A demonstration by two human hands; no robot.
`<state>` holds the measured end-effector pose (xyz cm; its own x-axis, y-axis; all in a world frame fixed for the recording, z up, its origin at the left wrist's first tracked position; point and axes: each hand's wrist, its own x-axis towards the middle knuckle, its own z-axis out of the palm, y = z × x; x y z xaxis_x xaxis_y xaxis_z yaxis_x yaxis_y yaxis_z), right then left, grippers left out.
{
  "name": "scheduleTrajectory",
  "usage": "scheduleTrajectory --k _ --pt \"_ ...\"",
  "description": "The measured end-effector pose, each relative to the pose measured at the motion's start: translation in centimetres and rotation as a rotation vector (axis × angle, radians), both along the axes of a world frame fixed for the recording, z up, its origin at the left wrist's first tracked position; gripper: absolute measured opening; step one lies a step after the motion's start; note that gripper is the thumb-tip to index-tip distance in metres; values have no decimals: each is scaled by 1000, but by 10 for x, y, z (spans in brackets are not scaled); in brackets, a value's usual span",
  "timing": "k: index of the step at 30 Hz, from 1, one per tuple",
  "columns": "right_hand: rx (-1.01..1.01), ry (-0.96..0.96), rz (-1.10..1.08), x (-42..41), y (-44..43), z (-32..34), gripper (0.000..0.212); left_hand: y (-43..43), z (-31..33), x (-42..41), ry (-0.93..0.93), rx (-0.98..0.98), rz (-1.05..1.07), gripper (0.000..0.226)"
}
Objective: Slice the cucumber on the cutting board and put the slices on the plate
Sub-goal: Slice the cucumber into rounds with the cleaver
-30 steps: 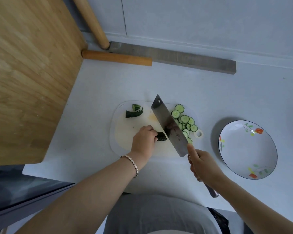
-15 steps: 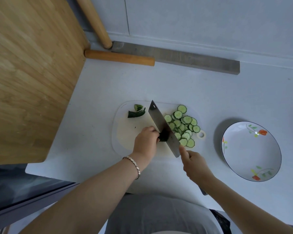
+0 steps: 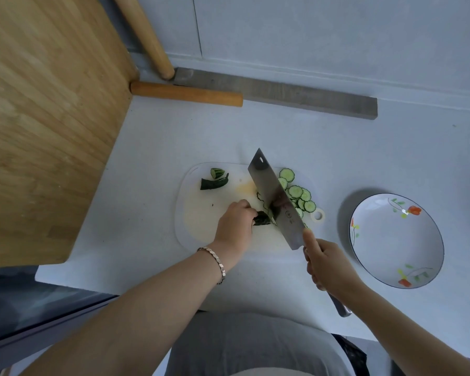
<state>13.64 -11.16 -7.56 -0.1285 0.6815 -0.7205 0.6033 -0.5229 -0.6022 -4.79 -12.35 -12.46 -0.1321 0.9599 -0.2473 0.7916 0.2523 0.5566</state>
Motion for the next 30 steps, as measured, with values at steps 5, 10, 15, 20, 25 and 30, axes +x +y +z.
scheduleTrajectory --k 5,10,15,20,25,30 --pt "50 -45 99 -3 0 2 49 -2 0 -1 14 4 -29 24" --pt "68 -88 136 -2 1 1 51 0 -1 -2 27 -11 -39 22" --pt "68 -91 136 0 0 0 50 5 -1 -2 55 -37 -41 23" --pt "71 -110 157 -1 0 0 51 4 -1 -2 69 -22 -57 23" --pt "50 -134 207 7 1 -1 52 6 -2 -2 72 -26 -66 23" --pt "-32 -106 118 2 -1 -7 51 6 -2 -3 67 -24 -79 22"
